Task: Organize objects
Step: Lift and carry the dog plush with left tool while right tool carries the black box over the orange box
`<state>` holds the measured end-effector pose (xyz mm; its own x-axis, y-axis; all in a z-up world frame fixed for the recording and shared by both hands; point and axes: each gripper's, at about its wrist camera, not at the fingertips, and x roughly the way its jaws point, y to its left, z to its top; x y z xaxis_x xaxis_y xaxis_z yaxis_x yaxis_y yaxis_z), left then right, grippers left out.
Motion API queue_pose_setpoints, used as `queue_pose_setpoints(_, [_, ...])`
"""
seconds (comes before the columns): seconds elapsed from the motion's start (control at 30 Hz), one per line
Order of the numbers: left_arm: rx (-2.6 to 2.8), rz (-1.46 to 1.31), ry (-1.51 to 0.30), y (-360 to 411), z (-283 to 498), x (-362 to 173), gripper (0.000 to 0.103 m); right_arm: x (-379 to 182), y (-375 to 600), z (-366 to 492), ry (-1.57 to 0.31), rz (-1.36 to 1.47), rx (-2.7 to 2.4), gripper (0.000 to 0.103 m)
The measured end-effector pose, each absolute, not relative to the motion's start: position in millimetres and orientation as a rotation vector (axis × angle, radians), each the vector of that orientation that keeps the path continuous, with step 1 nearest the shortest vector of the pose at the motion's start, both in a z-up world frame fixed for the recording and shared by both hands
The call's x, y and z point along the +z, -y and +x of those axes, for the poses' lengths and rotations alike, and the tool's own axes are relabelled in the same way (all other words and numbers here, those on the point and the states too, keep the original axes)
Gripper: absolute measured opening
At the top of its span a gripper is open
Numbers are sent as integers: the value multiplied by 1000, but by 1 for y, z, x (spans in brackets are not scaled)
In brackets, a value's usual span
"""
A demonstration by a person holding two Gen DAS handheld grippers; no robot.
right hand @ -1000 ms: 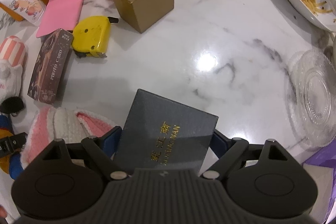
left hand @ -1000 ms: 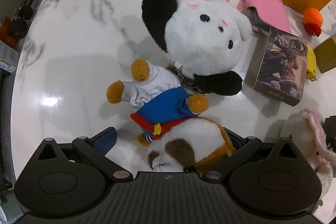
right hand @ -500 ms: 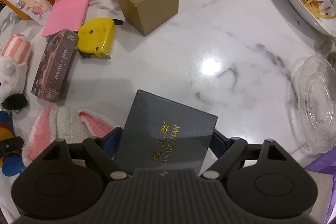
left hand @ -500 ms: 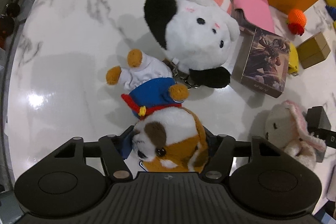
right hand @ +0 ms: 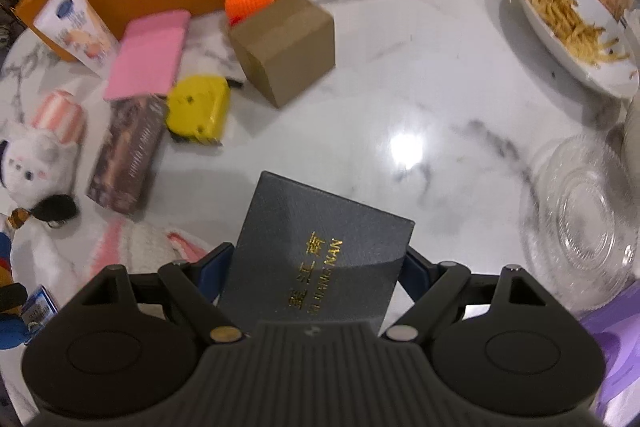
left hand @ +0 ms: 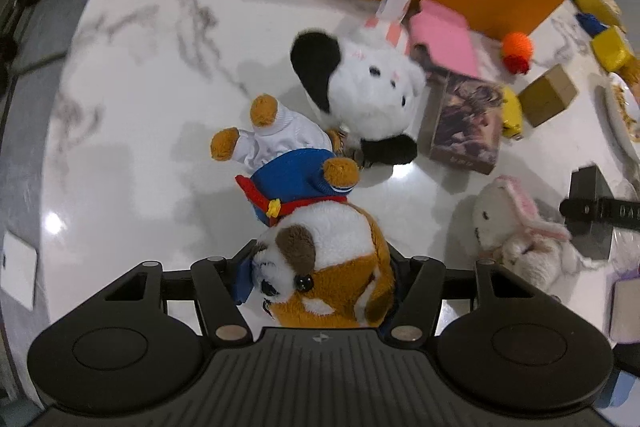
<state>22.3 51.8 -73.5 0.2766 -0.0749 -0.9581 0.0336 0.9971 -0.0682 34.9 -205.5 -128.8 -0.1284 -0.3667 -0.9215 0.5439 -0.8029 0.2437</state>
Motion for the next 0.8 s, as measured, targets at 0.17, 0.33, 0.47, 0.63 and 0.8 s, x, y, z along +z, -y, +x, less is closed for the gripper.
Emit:
queue_pose_setpoints(0.17, [-127,-20,-1221,-51,47,-45,70,-91,204,24,-186,1449,-1998,85])
queue_pose_setpoints(0.33, [-190,9,-1120,-39,96,-11,70,-52,222,-5,-150,1325,-2031,85])
queue_pose_setpoints(0.47, [-252,40,-1043,-23,139,17,70,-12,241,-32,-117,1212,-2057,85])
queue_pose_setpoints(0.63, [-320,119,-980,-1,187,41,70,29,274,-61,-86,1088,-2074,85])
queue_pose_setpoints(0.8, [-342,216,-958,22,230,44,70,59,309,-87,-59,991,-2084,85])
